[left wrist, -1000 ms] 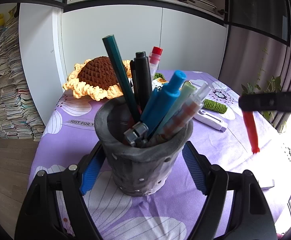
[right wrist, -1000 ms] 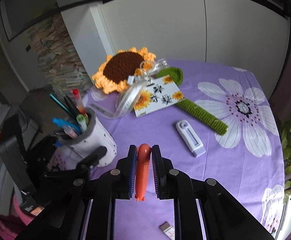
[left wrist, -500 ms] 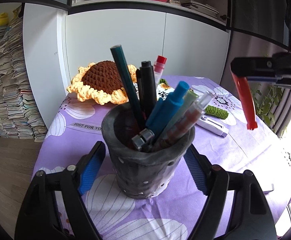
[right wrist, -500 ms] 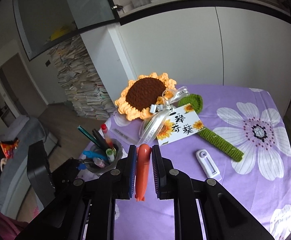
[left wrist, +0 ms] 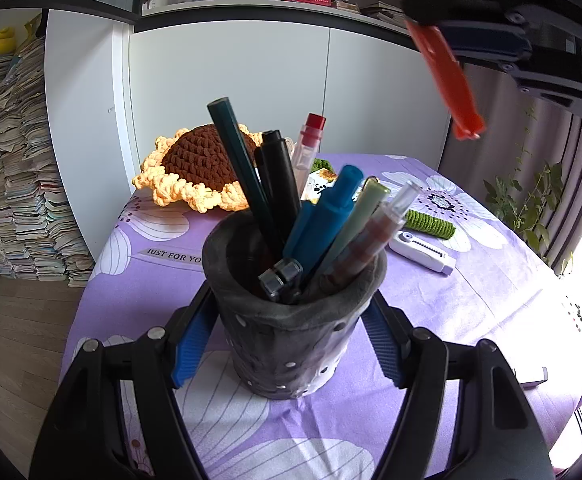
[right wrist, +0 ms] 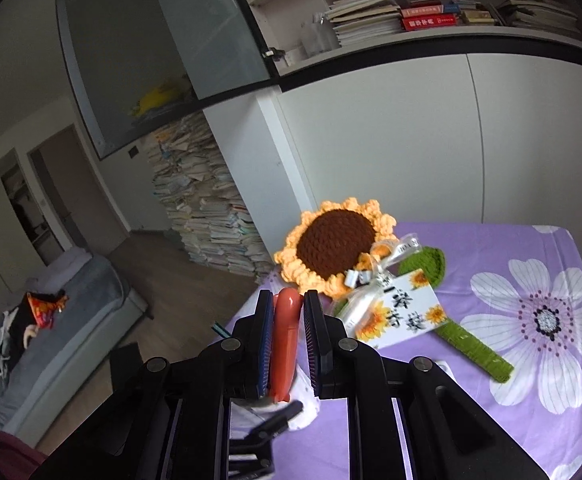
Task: Organize stationery
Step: 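Lift the orange marker toward the gray cup with the right gripper, then insert the orange marker into the gray cup and open the right gripper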
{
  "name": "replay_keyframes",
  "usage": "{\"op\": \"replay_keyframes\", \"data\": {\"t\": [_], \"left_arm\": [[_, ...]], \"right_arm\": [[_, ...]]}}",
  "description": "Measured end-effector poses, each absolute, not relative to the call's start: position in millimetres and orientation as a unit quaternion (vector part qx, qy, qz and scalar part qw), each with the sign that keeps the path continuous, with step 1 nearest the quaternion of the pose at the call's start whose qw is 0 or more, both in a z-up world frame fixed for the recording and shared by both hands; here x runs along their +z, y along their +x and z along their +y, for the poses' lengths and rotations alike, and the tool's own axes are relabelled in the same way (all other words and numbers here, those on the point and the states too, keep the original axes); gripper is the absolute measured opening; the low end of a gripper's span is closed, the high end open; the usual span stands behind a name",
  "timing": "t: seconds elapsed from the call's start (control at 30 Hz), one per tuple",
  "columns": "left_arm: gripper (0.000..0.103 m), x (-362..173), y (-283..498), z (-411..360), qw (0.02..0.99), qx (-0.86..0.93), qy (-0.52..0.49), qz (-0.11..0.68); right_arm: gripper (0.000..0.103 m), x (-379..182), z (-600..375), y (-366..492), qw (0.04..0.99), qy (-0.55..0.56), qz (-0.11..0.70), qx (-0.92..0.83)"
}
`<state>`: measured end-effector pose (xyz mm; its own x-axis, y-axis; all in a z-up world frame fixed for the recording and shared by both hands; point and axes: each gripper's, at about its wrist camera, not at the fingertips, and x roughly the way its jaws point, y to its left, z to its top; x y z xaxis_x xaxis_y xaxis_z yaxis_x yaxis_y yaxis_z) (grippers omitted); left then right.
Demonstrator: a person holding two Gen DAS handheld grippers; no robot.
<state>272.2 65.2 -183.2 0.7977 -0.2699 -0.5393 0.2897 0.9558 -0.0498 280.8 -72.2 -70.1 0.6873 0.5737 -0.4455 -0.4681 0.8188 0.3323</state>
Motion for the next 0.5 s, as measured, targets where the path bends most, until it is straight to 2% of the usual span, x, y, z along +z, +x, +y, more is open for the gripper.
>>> {"op": "replay_keyframes", "data": {"t": [0.5], "left_arm": [[0.07, -183, 274, 66, 0.947, -0.154, 0.019, 0.282]], "right_arm": [[0.015, -101, -44, 309, 0.904, 0.112, 0.3, 0.282]]}}
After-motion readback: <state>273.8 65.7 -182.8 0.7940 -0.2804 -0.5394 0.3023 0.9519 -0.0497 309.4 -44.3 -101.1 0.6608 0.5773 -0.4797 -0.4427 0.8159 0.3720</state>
